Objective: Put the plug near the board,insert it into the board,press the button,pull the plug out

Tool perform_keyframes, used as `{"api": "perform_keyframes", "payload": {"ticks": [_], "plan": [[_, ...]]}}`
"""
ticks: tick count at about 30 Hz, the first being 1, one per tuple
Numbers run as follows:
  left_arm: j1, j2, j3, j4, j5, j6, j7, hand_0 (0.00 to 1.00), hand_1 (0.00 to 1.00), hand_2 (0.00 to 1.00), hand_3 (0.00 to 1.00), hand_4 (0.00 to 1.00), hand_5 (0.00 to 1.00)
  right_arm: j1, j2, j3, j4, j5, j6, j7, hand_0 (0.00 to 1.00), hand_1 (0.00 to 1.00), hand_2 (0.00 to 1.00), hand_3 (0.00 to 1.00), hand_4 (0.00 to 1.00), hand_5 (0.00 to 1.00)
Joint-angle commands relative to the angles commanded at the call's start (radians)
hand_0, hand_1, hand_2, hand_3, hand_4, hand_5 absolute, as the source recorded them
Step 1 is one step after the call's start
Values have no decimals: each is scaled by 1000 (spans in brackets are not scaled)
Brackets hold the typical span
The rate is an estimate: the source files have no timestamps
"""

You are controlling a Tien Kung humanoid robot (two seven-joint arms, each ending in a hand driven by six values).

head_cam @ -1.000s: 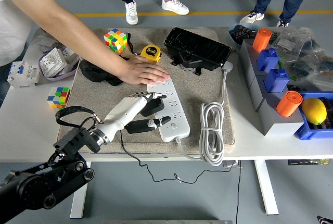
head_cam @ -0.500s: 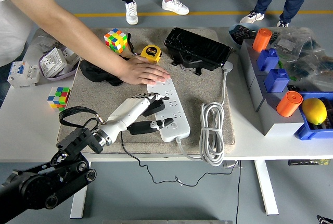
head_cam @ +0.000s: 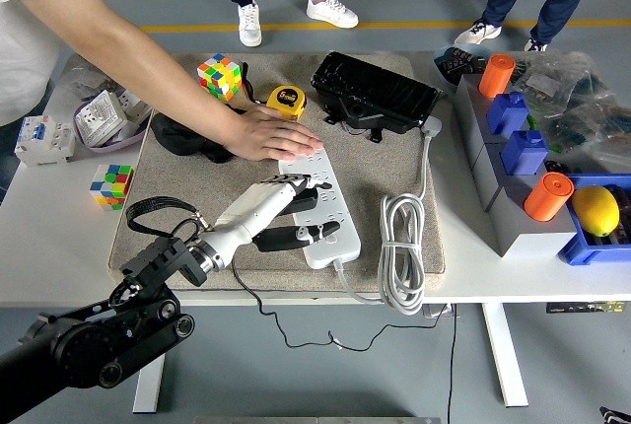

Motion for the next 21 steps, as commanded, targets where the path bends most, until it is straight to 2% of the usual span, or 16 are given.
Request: {"api": "perform_keyframes", "payload": {"ticks": [11, 21], "plan": [[-10, -6, -7, 20, -40, -3, -7, 837, 860, 857, 826, 900, 990, 2, 1, 2, 1, -1, 0, 1, 603, 589, 545, 546, 780, 251], [0, 8, -40, -48, -53, 6, -29, 835, 858, 855, 821, 903, 989, -1, 1, -2, 0, -1, 0, 2, 602, 589, 545, 546, 780, 251]]}}
